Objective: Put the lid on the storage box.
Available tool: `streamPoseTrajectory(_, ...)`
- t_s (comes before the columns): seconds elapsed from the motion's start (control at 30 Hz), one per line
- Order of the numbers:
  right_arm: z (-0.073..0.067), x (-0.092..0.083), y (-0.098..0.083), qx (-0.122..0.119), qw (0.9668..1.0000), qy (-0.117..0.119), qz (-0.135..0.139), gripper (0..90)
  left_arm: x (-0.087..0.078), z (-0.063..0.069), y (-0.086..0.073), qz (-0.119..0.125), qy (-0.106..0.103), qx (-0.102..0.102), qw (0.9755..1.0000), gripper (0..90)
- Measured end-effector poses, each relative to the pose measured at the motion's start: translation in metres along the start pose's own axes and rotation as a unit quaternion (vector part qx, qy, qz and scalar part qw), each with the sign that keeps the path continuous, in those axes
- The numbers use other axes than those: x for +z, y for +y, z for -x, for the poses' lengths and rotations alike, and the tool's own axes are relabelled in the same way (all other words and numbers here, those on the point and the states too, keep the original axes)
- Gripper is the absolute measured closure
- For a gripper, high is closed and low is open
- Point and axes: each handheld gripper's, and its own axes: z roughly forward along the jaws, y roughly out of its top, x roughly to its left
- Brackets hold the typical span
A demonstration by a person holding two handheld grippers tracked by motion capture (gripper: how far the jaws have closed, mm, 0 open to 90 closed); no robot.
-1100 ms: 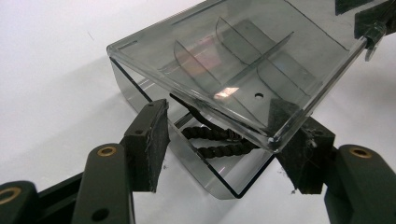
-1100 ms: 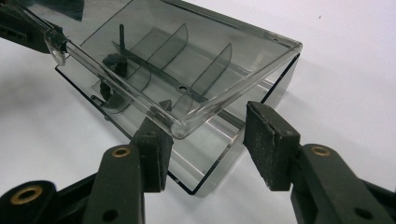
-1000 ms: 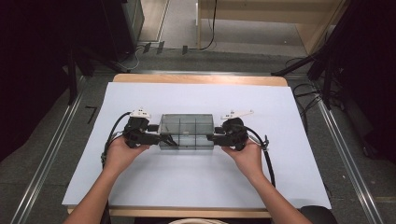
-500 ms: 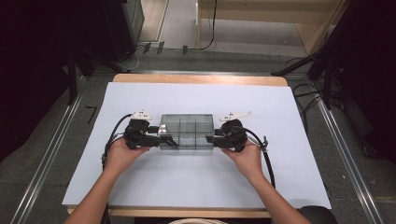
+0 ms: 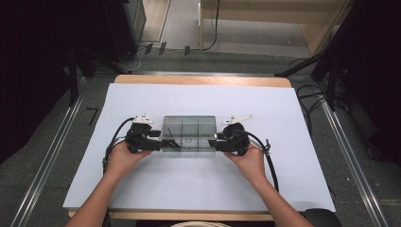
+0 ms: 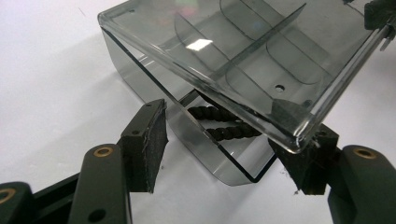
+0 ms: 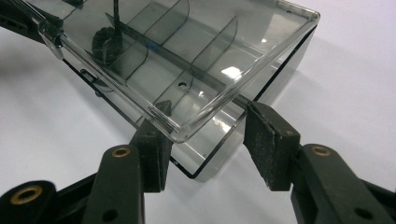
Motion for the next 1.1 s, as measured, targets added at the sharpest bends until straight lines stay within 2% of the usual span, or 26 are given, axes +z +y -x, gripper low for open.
streamPoseTrajectory(0.63,-0.0005,0.0014,-0.0045,0.005,1.0000,0.000,-0.003,53.8,-0.0019,0.0022,-0.0035,0.002,-0.002,-0.001,1.0000,38.5)
streamPoseTrajectory(0.9,-0.0018,0.0005,-0.0047,0.001,1.0000,0.001,-0.002,54.0,-0.0040,0.0045,-0.0018,0.001,-0.010,0.004,0.9999,38.5)
streamPoseTrajectory(1.1,-0.0017,0.0001,-0.0044,0.000,1.0000,0.005,-0.004,53.8,-0.0077,0.0053,-0.0034,-0.002,-0.017,-0.001,0.9999,37.9)
